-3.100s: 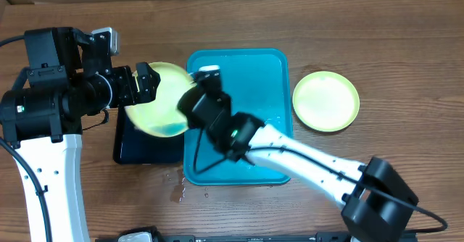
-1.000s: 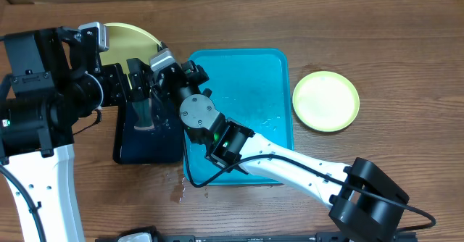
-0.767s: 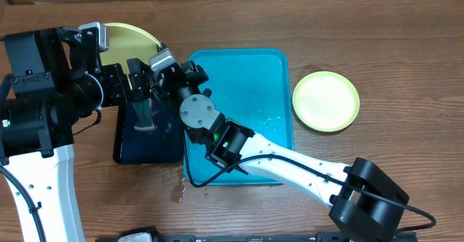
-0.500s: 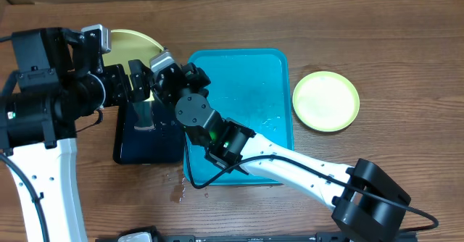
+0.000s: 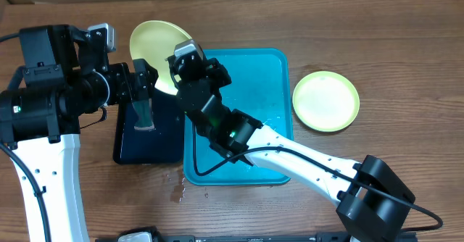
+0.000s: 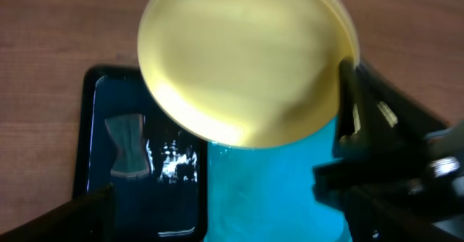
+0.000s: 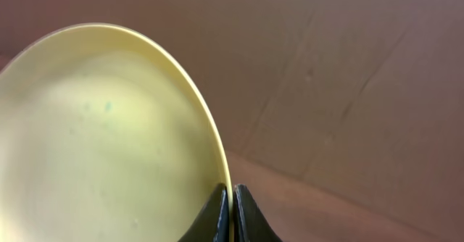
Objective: Clean dirty plates on tray and stack at the side
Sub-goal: 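Carry the yellow plate right and set it on the plate stack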
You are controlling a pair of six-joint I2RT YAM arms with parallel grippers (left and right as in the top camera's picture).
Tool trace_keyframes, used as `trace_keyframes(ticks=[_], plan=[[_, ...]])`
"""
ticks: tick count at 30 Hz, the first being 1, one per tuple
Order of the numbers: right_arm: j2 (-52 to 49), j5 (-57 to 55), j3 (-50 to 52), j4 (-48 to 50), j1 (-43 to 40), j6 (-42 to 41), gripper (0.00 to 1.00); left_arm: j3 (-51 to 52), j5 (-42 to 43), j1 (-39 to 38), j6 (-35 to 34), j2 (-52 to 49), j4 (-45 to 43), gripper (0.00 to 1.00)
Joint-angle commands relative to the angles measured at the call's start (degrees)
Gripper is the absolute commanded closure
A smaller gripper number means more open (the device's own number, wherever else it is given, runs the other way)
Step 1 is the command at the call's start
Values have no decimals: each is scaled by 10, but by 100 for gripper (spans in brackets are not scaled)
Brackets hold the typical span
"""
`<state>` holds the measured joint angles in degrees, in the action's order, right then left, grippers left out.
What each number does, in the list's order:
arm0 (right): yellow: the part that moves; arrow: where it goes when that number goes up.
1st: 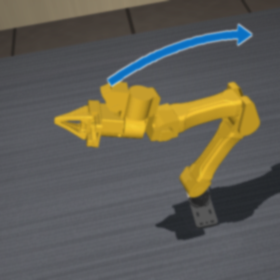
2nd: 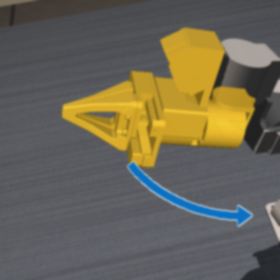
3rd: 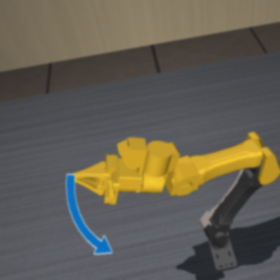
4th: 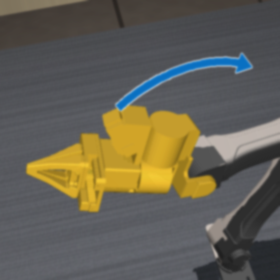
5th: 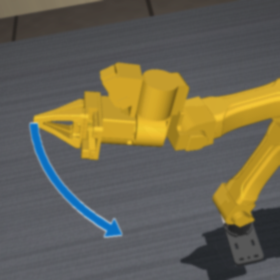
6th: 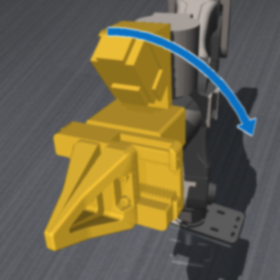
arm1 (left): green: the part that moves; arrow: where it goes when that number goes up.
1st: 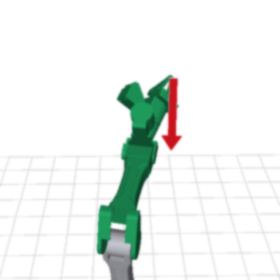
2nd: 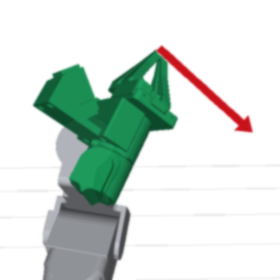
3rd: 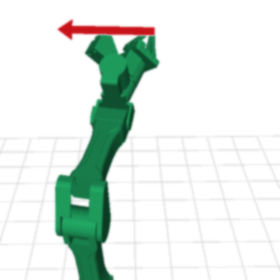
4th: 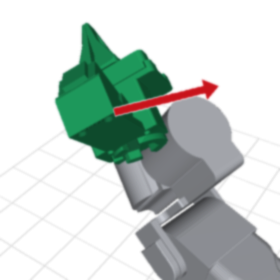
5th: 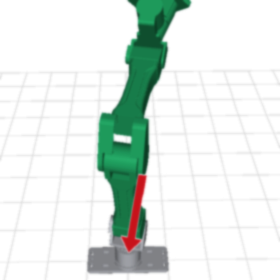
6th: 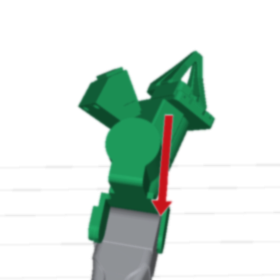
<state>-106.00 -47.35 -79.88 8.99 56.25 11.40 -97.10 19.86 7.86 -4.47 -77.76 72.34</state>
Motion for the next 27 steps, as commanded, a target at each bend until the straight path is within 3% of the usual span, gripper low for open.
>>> trace_keyframes(ticks=[1, 3, 6, 14, 19, 27], plan=[[26, -10, -19, -28, 1, -42, 96, 5, 5, -4, -14, -2, -22, 0], [28, 8, -19, -55, -6, -85, 96, 5, -11, -3, -20, -2, -38, 1], [28, 151, -19, -92, -34, -156, 96, -6, -68, -2, -51, -1, -52, 0], [28, 372, -19, -169, -125, -370, 96, -35, -91, 9, -49, 6, -39, 0], [28, 525, -19, -184, -176, -382, 96, -34, -95, 7, -49, 2, -26, 0], [37, 531, -19, -312, -256, -391, 96, -34, -96, 7, -49, 2, -25, 0]])
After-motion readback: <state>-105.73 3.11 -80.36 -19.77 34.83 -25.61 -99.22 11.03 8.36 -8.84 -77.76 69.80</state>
